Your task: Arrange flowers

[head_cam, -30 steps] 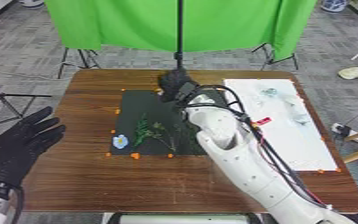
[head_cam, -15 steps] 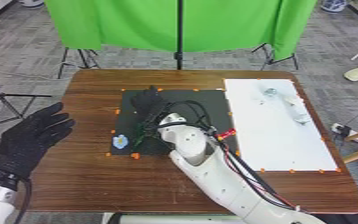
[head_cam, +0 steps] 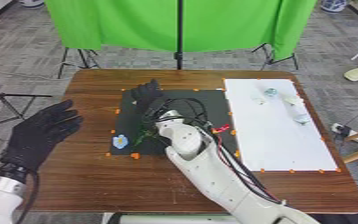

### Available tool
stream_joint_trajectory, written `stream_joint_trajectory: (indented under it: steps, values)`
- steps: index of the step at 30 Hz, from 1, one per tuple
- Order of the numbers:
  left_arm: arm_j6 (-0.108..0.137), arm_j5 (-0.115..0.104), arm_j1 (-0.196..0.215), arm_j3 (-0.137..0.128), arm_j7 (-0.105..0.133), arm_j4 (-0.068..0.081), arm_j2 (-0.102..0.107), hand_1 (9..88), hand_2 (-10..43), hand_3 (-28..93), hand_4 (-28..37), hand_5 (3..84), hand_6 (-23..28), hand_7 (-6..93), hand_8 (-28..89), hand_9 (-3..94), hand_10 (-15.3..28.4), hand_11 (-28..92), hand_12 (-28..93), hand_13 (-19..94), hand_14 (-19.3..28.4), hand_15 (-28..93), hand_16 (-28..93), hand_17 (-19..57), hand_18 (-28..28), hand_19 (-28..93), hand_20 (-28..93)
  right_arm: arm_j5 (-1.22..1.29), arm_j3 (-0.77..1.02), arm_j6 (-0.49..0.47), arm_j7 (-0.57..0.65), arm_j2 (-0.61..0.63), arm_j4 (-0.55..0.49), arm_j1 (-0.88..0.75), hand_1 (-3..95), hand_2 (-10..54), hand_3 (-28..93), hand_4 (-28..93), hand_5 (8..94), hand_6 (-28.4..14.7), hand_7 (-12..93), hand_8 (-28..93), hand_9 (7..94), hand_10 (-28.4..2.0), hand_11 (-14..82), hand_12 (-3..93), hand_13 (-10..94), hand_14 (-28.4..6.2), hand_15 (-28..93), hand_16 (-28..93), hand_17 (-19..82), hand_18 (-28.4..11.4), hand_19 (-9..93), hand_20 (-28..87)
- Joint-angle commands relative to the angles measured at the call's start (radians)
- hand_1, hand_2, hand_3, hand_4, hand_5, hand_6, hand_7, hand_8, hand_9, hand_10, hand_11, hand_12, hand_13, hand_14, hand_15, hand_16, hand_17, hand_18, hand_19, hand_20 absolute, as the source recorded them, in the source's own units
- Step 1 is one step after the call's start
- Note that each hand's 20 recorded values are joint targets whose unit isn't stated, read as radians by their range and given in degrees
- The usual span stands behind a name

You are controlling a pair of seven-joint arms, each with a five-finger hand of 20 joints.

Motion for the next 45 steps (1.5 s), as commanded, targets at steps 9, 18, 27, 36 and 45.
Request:
stream_joint_trajectory:
  steps: [9, 18, 27, 36, 45]
  values:
    - [-0.007, 0.002, -0.001, -0.003, -0.011, 0.006, 0.006, 25.0, -3.9, 73, -28.2, 40.5, 2.2, 21.2, -10, 34.7, 12.4, 28, 14, 29, 14.9, 38, -1, -6.8, 21.4, 48, 6, -0.124, -0.021, -0.162, 0.088, 0.004, -0.061, 0.03, 36.0, -6.6, 83, -28, 55.7, 1.5, 37, -22, 63.1, -5.1, 34.2, 32.0, 63, -5.1, 70, 22, 27, -16.6, 79, 40]
    - [-0.005, 0.003, 0.039, -0.013, 0.017, -0.01, -0.025, 25.0, -3.4, 72, -26.1, 38.4, 2.4, 20.9, -10, 32.4, 12.3, 29, 13, 27, 15.1, 36, -1, -7.1, 21.8, 48, 5, 0.095, 0.015, -0.145, 0.151, 0.013, -0.165, 0.069, 30.2, -4.6, 87, -28, 55.2, 0.8, 36, -22, 60.5, -7.1, 40.0, 25.8, 63, -5.4, 71, 22, 27, -16.9, 79, 41]
    - [0.003, 0.002, 0.107, -0.039, 0.037, -0.033, -0.081, 25.7, -2.5, 71, -25.5, 38.0, 2.7, 20.2, -10, 32.3, 13.1, 28, 12, 27, 16.0, 36, -2, -7.4, 22.3, 48, 5, 0.388, 0.163, -0.322, 0.15, 0.265, -0.471, -0.018, 21.6, -2.4, 87, -28, 40.6, -3.5, 32, -19, 43.2, -12.3, 38.7, 21.8, 44, -9.2, 69, 17, 20, -18.3, 75, 40]
    - [0.007, 0.006, 0.141, -0.071, 0.041, -0.048, -0.108, 25.5, -2.6, 71, -25.2, 38.1, 2.9, 20.1, -10, 32.4, 13.2, 28, 13, 27, 16.3, 37, -2, -7.5, 22.4, 49, 5, 0.39, 0.405, -0.399, 0.185, 0.616, -0.624, -0.276, 20.3, -5.6, 88, -28, 30.1, -4.2, 29, -17, 30.3, -13.1, 27.8, 22.0, 27, -10.1, 41, 14, 11, -19.3, 59, 29]
    - [-0.003, 0.006, 0.144, -0.073, 0.032, -0.048, -0.111, 25.7, -2.6, 70, -25.2, 38.1, 2.9, 20.1, -10, 32.4, 13.3, 28, 13, 27, 16.3, 36, -2, -7.5, 22.4, 49, 5, 0.335, 0.588, -0.295, 0.376, 0.745, -0.664, -0.559, 24.0, -9.3, 89, -28, 33.0, -4.1, 31, -19, 36.3, -12.0, 31.1, 21.2, 34, -8.9, 40, 17, 13, -19.2, 60, 27]
